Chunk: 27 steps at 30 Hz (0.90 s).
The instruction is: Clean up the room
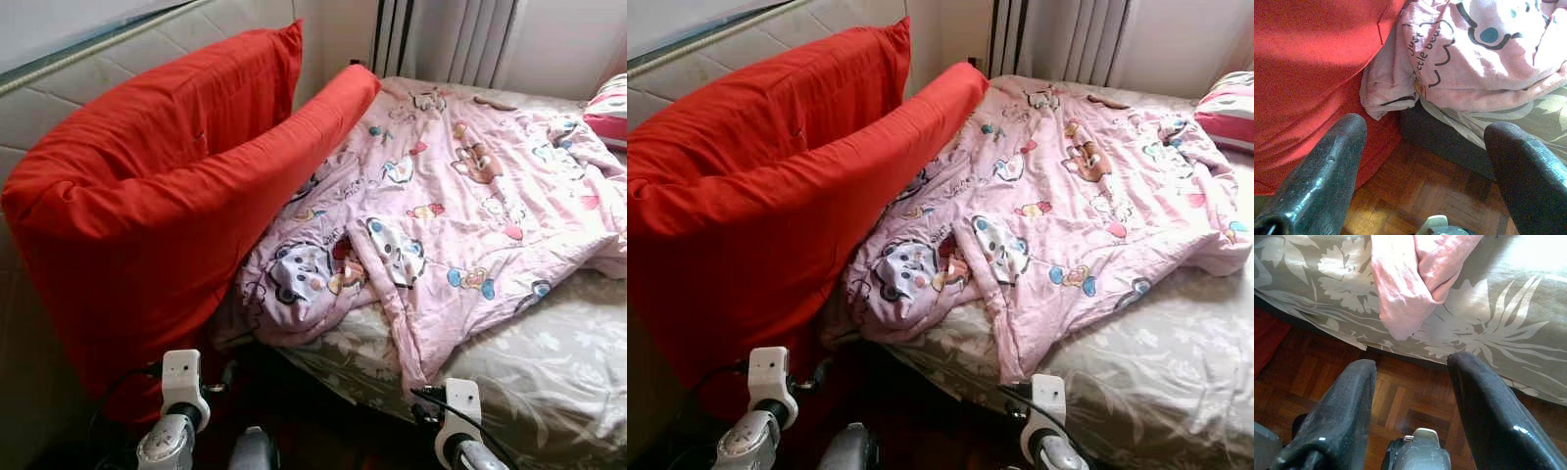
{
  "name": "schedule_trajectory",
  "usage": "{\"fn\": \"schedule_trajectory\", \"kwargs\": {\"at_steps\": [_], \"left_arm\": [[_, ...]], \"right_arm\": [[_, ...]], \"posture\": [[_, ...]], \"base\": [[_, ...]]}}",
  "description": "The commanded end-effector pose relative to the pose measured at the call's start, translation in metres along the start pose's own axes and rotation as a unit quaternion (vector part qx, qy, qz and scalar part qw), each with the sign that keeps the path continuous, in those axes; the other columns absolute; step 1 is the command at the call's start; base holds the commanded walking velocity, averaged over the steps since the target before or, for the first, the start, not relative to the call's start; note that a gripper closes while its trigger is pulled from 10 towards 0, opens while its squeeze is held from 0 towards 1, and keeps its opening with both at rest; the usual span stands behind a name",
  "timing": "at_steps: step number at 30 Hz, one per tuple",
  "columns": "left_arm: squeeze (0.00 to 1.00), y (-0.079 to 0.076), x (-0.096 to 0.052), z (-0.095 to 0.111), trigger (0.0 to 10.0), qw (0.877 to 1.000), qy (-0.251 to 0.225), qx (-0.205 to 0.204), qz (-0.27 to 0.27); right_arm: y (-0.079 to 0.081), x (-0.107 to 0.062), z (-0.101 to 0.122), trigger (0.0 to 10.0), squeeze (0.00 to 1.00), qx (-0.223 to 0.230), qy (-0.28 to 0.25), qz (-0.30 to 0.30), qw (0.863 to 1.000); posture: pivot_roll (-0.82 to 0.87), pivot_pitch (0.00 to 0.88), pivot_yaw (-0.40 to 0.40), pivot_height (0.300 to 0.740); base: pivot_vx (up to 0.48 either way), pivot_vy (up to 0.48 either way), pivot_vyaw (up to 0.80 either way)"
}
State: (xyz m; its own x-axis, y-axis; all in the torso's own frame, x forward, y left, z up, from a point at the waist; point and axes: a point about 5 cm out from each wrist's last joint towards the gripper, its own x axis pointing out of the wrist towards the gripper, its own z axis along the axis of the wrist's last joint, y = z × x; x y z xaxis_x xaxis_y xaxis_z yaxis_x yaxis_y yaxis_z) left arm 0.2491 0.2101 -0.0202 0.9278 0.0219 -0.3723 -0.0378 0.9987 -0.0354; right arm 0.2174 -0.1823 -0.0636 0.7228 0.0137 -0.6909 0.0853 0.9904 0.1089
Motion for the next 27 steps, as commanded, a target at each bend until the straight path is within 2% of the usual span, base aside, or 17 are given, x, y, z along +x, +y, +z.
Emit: {"fn": "schedule_trajectory", "kwargs": {"at_steps": [1, 13, 16, 27], "left_arm": [[0.0, 0.005, 0.0, 0.0, 10.0, 1.0, 0.003, -0.001, 0.006], [0.0, 0.01, 0.0, 0.001, 10.0, 1.0, 0.008, 0.0, 0.007], [0.0, 0.011, 0.001, 0.002, 10.0, 1.0, 0.008, 0.0, 0.007], [0.0, 0.015, 0.001, 0.004, 10.0, 1.0, 0.006, 0.002, 0.013]], "right_arm": [[-0.001, -0.001, -0.001, 10.0, 0.0, -0.003, -0.002, 0.001, 1.0], [-0.002, -0.001, -0.002, 10.0, 0.0, -0.004, 0.004, -0.006, 1.0], [-0.001, 0.0, 0.0, 10.0, 0.0, -0.004, -0.003, -0.01, 1.0], [-0.002, 0.0, 0.004, 10.0, 0.0, -0.003, -0.011, -0.011, 1.0]], "posture": [[0.02, 0.065, 0.031, 0.63], [0.01, 0.056, 0.037, 0.63], [0.02, 0.058, 0.037, 0.61], [0.02, 0.061, 0.033, 0.61]], "base": [[0.0, 0.0, 0.0], [0.0, 0.0, 0.0], [0.0, 0.0, 0.0], [0.044, 0.0, 0.0]]}}
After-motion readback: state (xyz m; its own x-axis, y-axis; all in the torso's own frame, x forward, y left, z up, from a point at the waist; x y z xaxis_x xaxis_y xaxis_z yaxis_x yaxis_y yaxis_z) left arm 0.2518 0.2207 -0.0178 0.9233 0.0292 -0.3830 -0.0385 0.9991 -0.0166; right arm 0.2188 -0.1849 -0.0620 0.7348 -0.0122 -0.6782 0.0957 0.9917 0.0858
